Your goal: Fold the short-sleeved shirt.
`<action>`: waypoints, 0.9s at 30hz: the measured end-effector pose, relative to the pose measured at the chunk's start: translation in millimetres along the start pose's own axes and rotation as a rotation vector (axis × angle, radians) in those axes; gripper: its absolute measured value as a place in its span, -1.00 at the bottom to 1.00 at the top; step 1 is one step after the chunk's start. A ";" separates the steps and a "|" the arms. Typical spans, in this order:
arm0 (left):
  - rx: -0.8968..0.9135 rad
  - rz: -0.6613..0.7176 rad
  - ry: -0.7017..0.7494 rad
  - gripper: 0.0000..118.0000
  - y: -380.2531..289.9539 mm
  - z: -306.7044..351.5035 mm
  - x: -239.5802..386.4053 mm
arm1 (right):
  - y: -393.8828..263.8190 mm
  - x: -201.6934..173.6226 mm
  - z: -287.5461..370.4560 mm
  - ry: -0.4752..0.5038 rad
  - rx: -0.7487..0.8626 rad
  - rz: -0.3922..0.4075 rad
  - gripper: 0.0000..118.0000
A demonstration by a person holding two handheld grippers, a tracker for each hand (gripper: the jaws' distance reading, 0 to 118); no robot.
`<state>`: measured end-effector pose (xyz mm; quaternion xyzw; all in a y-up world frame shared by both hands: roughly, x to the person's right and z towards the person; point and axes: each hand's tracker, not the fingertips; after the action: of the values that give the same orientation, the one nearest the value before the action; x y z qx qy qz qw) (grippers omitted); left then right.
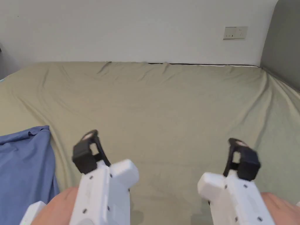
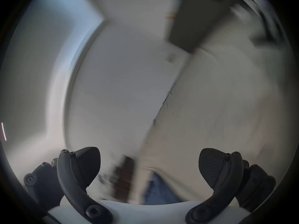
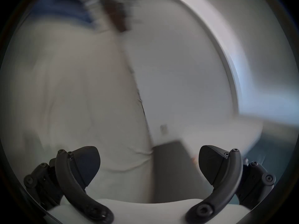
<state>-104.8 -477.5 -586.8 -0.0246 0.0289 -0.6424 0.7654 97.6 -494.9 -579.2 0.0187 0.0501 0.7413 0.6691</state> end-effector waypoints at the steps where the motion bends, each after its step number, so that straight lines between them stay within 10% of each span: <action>1: 0.007 -0.156 0.053 0.98 -5.0 0.8 17.5 | 2.9 -14.7 2.3 0.007 0.020 0.124 1.00; 4: 0.014 -0.387 0.035 0.98 -16.5 1.8 44.4 | 4.9 -42.2 0.5 0.183 -0.012 0.259 1.00; 10: -0.079 0.044 -0.014 0.98 -6.5 -5.9 8.6 | -2.5 -6.9 -11.5 0.136 -0.070 -0.113 1.00; 15: 0.001 1.372 -0.255 0.98 -40.7 -9.0 -89.8 | -55.0 75.4 -14.9 0.052 -0.154 -1.064 1.00; 18: 0.000 1.859 -0.202 0.99 -73.9 -13.0 -117.2 | -110.4 95.7 -0.7 0.113 -0.011 -1.833 1.00; 19: -0.004 1.926 -0.148 1.00 -81.5 -12.7 -119.5 | -119.4 94.3 -0.6 0.122 -0.078 -1.974 1.00; 26: -0.151 1.555 -0.031 1.00 -72.6 -16.5 -110.1 | -103.3 96.8 4.0 -0.120 -0.088 -1.543 1.00; 27: -0.151 1.504 -0.035 1.00 -67.4 -15.9 -107.9 | -103.7 96.2 3.5 -0.099 -0.075 -1.586 1.00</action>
<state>-190.8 -382.9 -596.3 -0.0610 0.0697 0.0572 0.9941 190.6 -388.8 -589.9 -0.0121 -0.0062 0.0435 0.9990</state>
